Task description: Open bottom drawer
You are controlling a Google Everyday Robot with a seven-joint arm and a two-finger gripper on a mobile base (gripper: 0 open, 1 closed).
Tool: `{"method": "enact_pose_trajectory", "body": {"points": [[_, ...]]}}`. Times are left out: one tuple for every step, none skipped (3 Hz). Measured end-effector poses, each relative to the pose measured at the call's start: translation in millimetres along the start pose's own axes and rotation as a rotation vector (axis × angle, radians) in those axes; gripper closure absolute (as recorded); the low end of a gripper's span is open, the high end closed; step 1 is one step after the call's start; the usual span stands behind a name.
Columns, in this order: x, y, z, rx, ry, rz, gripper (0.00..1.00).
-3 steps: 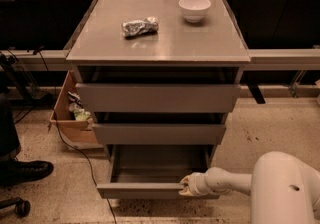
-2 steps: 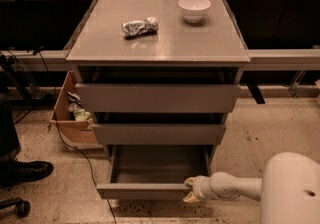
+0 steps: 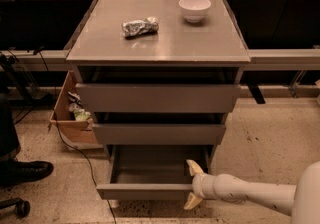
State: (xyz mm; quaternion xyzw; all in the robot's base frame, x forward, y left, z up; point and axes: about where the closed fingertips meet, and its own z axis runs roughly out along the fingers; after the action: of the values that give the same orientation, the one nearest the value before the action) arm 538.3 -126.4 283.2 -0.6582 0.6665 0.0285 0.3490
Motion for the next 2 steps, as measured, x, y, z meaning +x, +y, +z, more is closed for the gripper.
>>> {"method": "enact_pose_trajectory", "body": {"points": [[-48, -32, 16, 0.000, -0.098, -0.020, 0.18], [-86, -66, 31, 0.002, -0.171, -0.030, 0.42]]}}
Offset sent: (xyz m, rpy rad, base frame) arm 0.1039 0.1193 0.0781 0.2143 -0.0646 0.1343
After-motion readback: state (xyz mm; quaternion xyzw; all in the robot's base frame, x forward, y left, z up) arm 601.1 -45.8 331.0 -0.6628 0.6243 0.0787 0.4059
